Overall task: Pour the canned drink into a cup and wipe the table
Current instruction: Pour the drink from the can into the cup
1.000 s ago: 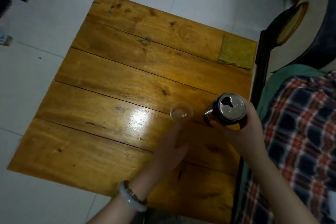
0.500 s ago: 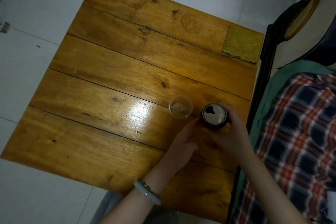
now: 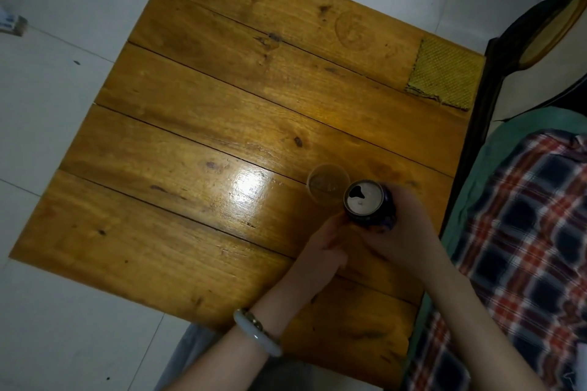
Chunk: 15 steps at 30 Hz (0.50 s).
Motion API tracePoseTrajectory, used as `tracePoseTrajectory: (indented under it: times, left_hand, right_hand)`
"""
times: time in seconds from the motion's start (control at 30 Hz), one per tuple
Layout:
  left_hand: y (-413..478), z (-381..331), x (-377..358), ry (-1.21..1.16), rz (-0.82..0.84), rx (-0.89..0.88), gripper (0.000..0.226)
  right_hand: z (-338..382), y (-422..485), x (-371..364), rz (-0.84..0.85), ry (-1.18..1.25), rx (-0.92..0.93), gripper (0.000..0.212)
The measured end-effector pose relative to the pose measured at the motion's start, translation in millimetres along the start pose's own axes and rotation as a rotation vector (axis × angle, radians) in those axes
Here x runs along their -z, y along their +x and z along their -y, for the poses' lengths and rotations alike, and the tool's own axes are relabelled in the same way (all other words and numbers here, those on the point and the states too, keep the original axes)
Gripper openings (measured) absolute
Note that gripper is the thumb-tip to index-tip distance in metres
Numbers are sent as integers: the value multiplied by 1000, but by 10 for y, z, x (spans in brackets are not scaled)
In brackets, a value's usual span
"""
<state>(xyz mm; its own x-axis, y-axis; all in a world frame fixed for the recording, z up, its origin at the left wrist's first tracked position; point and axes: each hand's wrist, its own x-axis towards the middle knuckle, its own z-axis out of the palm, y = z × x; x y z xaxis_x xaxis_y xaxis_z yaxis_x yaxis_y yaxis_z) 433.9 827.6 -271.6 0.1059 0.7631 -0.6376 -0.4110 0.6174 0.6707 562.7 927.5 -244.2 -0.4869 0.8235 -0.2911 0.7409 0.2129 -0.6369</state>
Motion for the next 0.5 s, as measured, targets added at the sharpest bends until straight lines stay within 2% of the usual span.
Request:
tracePoseTrajectory:
  times: [0.2,0.37,0.5]
  left_hand:
    - [17,17,32,2,-11,21,80]
    - [33,-2,8,-36,-12,48,71]
    - [48,13,-8,-35,2,41,72]
  right_hand:
    - [-7,24,-41,15,-85,-4,72]
    - [16,25,-17,35,-115,-27,72]
    - [36,26,7,57,-155,-48,73]
